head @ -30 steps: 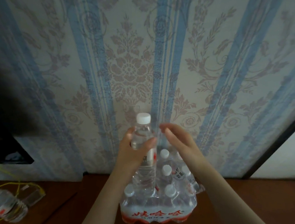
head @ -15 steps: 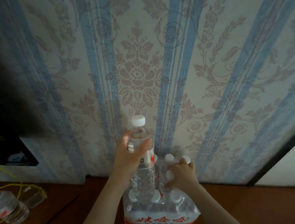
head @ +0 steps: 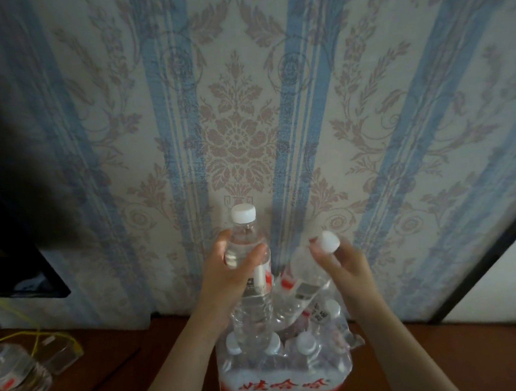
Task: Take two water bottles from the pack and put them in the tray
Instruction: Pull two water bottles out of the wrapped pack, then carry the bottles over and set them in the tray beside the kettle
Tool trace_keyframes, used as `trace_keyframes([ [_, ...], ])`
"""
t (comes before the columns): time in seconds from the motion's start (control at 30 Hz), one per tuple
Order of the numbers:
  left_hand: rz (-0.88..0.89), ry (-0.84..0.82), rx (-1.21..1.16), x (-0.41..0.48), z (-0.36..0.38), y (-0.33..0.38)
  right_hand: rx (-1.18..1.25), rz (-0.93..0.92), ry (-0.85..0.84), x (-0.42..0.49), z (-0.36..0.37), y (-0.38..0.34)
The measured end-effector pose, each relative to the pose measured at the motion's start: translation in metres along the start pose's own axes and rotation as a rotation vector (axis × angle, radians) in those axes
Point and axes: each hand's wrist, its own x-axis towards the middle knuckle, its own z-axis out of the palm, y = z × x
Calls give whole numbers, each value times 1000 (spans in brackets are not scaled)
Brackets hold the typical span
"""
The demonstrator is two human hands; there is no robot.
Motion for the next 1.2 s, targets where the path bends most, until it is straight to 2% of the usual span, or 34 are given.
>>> trace_keyframes([
  [0.07,-4,1,-12,1,3,2,65,-83,-35,5,-7,-31],
  [0.27,36,-79,-58,4,17,15,-95,-178,-32,11,-16,-73],
  [0.37,68,-126,-45,3,31,25,-229,-221,47,3,-26,-77],
  [0.63,124,-308,-7,-13,108,35,-345,-272,185,-33,-82,-89],
  [0.83,193,-537,-13,-41,177,30,-474,-228,337,-83,-145,-81],
  [1.2,137,-906,-8,-111,319,22,-525,-106,532,-177,-283,-63],
])
